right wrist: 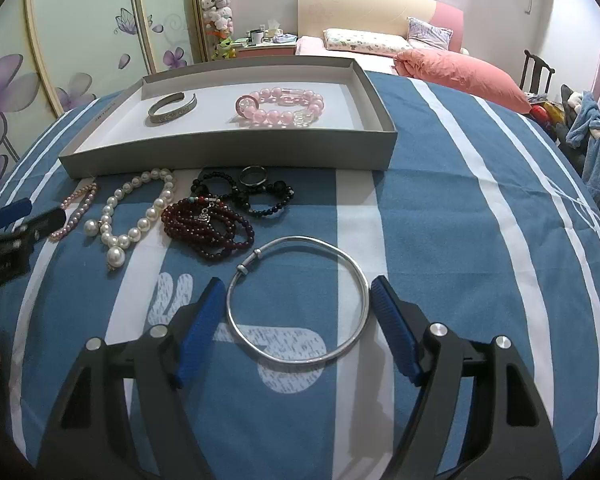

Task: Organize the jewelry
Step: 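Grasp pink-pearl strand with left tool while right tool grasps silver hoop bangle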

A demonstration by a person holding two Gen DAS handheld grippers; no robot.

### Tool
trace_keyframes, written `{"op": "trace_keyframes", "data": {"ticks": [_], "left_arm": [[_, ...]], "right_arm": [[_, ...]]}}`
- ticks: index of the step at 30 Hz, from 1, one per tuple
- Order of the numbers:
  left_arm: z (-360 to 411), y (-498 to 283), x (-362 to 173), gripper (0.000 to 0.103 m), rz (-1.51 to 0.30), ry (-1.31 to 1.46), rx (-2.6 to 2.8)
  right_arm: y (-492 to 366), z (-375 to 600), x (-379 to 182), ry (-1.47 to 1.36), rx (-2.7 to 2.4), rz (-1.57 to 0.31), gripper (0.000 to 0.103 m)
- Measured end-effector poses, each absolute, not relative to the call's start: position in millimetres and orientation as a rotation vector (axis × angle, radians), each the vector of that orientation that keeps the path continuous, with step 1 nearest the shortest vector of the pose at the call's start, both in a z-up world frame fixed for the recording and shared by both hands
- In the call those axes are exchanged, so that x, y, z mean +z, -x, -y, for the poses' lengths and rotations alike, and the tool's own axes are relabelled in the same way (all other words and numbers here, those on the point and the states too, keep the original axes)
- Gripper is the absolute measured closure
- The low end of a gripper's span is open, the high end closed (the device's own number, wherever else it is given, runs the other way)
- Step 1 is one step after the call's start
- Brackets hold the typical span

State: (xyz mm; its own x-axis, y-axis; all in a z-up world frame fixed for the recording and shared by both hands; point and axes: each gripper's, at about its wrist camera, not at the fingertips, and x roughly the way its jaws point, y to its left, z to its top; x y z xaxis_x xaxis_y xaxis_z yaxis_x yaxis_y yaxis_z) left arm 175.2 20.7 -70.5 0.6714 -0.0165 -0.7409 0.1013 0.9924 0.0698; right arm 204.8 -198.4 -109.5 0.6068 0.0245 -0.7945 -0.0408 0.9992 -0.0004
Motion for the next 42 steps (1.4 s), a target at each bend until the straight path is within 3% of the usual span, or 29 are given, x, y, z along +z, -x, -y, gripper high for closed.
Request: {"op": "trace_keyframes", "data": {"ticks": [5,13,21,24,25,42], "left_arm": [[-24,-188,-74,0.041,-0.865,-0.11,-0.056],[-21,-183,-81,0.061,-0.893,-0.109,-0.104],[-20,-173,-81,0.068,-0.884,-0.126,-0.122],[-16,-172,-80,0.092,-0.88,-0.143,-0.126],[-15,-172,-80,0.096,-0.88,-0.151,-0.131],[-36,-154,-59,0.096,-0.792,-0.036,-0.167]], "right_arm": [[-205,198,-110,0.02,0.037,-0.918,0.031],[-205,198,-110,0.02,0.037,-0.919,0.03],[-204,199,-110,0.024,0.036,-0.924,0.029],[-203,199,-110,0.027,0.037,-0.933,0.031],[-201,199,-110,0.028,0.038,-0.936,0.031],[-188,196,-107,-0.026,0.072,-0.921,0.031]]}}
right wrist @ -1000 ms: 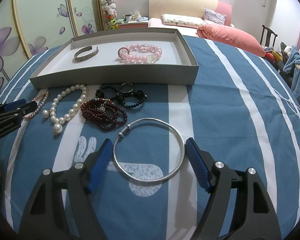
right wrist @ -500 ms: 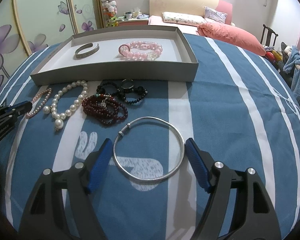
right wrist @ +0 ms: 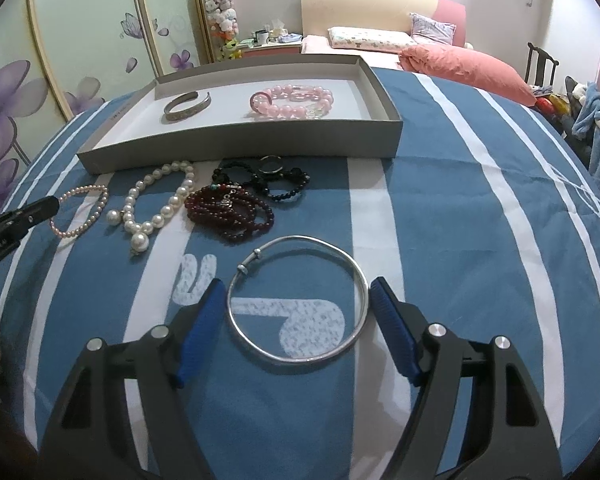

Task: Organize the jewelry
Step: 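Grasp pink-pearl strand with left tool while right tool grasps silver hoop bangle, then lift pearl strand with left tool while right tool carries hoop over tray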

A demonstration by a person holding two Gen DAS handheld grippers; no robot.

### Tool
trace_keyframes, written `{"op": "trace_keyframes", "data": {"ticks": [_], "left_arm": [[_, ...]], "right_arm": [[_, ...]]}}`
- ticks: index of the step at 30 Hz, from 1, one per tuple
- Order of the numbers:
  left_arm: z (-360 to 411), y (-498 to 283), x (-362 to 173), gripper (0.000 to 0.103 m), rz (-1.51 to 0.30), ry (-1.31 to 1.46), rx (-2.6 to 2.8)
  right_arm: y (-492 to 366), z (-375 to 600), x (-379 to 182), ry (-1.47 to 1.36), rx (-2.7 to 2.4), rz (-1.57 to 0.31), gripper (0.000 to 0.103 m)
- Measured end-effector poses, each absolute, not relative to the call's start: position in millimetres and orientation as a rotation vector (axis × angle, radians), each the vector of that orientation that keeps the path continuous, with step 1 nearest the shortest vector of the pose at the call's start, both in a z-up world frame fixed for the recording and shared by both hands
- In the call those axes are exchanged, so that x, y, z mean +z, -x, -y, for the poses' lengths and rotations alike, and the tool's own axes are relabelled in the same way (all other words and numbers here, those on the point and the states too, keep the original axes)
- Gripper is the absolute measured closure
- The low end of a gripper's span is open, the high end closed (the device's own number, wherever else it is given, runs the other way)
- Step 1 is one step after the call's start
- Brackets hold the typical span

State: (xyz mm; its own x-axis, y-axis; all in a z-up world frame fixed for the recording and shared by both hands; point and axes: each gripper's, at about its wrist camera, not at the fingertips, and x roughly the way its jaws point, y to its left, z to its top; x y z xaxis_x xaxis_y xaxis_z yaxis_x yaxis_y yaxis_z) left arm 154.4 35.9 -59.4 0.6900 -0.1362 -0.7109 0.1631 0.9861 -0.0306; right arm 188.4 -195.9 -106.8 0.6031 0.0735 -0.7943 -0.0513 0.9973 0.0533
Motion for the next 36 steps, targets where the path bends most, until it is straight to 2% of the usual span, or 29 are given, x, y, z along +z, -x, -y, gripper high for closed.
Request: {"op": "trace_keyframes", "data": {"ticks": [10,21,24,27,36], "left_arm": [[-24,-138,-41,0.096,-0.707,-0.022,-0.233],[-16,-135,-40,0.096,-0.7,-0.023,-0.243],[-14,-135,-40,0.096,-0.698,-0.022,-0.245],[-15,-133,-39,0.096,-0.696,-0.018,-0.248],[-18,-129,-35,0.096,-0.679,0.008,-0.252]], "right_arm": [[-187,189,-107,0.013,0.065,-0.927,0.031],[-190,189,-108,0.041,0.064,-0.972,0.027],[-191,189,-107,0.054,0.075,-0.992,0.027],[-190,188,-107,0.068,0.088,-1.0,0.031],[-183,194,-105,-0.016,0.093,-0.961,0.032]]}}
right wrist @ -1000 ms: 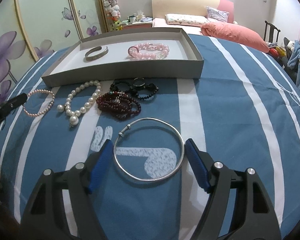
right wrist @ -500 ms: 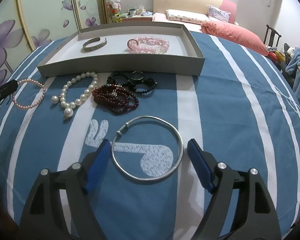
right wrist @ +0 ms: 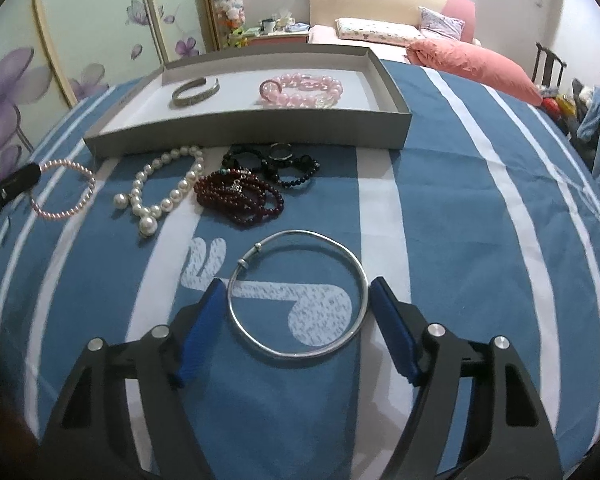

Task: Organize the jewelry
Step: 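Lift pearl strand with left tool while right tool carries hoop over tray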

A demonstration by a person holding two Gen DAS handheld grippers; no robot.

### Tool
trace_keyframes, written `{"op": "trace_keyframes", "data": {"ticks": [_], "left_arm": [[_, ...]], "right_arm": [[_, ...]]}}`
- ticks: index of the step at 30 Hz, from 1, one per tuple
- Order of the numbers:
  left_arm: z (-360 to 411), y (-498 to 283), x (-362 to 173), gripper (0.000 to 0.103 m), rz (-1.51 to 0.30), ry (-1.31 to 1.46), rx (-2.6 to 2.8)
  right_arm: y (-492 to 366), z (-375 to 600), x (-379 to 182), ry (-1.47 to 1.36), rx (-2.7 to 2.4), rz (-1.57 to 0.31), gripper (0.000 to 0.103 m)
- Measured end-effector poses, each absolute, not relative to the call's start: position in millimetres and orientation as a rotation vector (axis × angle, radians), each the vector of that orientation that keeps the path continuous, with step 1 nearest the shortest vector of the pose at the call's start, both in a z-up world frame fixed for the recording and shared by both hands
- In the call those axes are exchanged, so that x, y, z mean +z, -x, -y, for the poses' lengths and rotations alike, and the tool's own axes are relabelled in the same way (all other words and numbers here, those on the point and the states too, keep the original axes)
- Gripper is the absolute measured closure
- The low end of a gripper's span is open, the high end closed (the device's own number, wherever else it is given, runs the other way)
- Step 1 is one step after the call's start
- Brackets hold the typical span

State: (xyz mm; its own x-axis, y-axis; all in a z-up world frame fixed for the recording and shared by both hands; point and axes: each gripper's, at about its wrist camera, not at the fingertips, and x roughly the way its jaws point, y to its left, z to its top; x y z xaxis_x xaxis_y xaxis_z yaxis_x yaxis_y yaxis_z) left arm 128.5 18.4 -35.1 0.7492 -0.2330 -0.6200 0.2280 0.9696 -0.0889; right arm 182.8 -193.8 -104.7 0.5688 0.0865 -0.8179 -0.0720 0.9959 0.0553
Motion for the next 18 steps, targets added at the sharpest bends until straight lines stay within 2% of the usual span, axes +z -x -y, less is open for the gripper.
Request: {"op": "trace_keyframes", "data": {"ticks": [10,18], "left_arm": [[-15,-121,-29,0.096,-0.638,0.028,-0.249],[-10,-109,-14,0.096,-0.548,0.027,-0.221]], "right_arm": [[-172,199,-83,-0.158,0.107,-0.83,0.032],[-165,188,-53,-0.154,0.098,-0.664,0.032]]}}
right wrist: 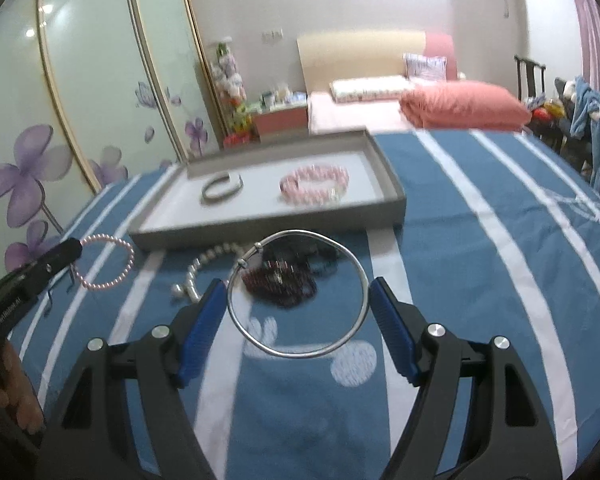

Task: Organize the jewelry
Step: 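Lift pearl strand with left tool while right tool carries hoop over tray, then release hoop onto pink bracelet with right tool while left tool drops pearl strand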

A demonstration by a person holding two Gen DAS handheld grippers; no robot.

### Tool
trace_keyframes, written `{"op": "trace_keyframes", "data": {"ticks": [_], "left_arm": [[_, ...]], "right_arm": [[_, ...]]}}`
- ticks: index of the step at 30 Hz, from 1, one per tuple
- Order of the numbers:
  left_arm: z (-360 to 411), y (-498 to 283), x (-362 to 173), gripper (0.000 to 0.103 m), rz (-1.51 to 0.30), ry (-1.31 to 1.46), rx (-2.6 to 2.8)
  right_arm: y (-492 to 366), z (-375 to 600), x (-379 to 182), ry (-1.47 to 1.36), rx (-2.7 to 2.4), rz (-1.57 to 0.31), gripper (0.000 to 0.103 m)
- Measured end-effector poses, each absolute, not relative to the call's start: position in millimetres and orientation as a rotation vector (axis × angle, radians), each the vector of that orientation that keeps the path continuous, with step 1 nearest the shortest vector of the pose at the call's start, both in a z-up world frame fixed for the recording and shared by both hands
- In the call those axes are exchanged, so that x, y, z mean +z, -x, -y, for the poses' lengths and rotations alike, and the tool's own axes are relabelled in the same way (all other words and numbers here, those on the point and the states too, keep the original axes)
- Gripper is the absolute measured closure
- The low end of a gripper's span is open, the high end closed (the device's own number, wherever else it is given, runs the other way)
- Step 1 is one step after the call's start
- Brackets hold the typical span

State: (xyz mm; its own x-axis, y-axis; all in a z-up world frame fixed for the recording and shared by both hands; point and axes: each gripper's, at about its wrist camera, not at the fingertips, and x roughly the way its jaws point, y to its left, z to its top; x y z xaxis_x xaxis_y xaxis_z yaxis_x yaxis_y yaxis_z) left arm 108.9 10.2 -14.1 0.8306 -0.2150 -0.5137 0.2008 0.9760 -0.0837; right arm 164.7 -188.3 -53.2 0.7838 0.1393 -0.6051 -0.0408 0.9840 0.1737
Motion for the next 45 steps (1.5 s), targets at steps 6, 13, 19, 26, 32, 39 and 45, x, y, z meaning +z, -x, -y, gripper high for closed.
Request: {"op": "trace_keyframes", "data": {"ticks": [6,13,19,26,32,39,45], "left_arm": [[-3,-108,-1,0.096,-0.491,0.024,-0.187],[8,-120,16,0.096,-0.423,-0.008,-0.15],[15,-137,24,0.096,-0.381,-0.022,-0.127],[20,-160,22,0.096,-0.384,-0.034,-0.119],[23,-183,15,0.096,-0.401,-0.043,-0.098],[25,-210,5,0.096,-0.436,-0.035,-0.093],[26,-231,-10,0.096,-0.485,-0.035,-0.103]], "right_arm": [[-162,180,-28,-0.126,0.073,-0.52,0.032],[-170,173,-4,-0.082,0.048,-0.396,0.032],[-190,175,6,-0.077,0.027,-0.332,0.032],[-220,176,8,-0.083,0.026,-0.308,0.032],[-248,178,1,-0.082,0.018,-0.315,0.032],[-285,184,-14,-0.093,0.025,-0.374,0.031],[-318,184,-36,-0.082,0.039,-0.461,0.031]]}}
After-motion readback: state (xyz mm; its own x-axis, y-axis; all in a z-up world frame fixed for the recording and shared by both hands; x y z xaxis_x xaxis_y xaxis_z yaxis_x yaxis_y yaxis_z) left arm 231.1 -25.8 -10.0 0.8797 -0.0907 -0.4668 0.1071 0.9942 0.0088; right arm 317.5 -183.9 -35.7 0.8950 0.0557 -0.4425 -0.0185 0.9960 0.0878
